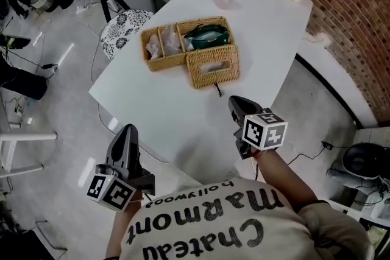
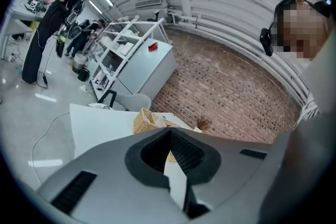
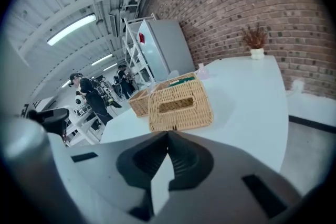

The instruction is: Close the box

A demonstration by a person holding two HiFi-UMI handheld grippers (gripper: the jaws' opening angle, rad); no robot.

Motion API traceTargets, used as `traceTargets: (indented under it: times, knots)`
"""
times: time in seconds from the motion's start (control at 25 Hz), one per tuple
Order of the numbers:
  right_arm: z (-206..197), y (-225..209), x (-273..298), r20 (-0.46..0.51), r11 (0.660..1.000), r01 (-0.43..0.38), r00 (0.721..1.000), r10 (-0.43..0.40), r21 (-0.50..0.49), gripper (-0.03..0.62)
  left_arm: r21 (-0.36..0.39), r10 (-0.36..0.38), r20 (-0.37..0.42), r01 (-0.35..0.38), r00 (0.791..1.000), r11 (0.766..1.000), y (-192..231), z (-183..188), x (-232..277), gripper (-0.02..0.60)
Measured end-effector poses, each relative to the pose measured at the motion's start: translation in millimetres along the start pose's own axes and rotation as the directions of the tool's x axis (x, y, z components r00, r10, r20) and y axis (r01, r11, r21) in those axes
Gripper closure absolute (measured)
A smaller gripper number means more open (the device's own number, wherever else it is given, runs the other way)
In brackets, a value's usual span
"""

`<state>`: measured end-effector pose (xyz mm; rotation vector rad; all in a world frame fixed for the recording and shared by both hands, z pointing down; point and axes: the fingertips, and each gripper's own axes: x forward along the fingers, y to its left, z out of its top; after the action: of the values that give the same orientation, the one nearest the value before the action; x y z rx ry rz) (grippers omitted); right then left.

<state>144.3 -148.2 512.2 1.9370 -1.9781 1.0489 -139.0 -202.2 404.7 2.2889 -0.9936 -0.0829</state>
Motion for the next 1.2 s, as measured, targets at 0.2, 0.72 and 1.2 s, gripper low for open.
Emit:
traceTargets:
  times: [0.2,0.72,1.2]
  knots:
    - [-9.1,-9.1,22.6,-0.087,0.998,-0.033,0.996,0.029,-0.052,0.525,-0.018,0.057,0.018,-0.057,0.998,0.998,-1.1,-8.7,-0.2,0.580]
    - [-18.3,-9.5,72.9,-0.221,0.981,-0.088,0.974,0.049,-0.171,0.493,-0.048,0.202,0.073,-0.199,0.977,0.979,3.0,-15.7,-16.2,0.580]
    - [-31.4,-15.3,84.8,-0.267,0.965,-0.036,0.963,-0.036,-0.258,0.536,-0.061,0.256,0.105,-0.250,0.961,0.966,-1.0,-16.7,-29.1,0.580]
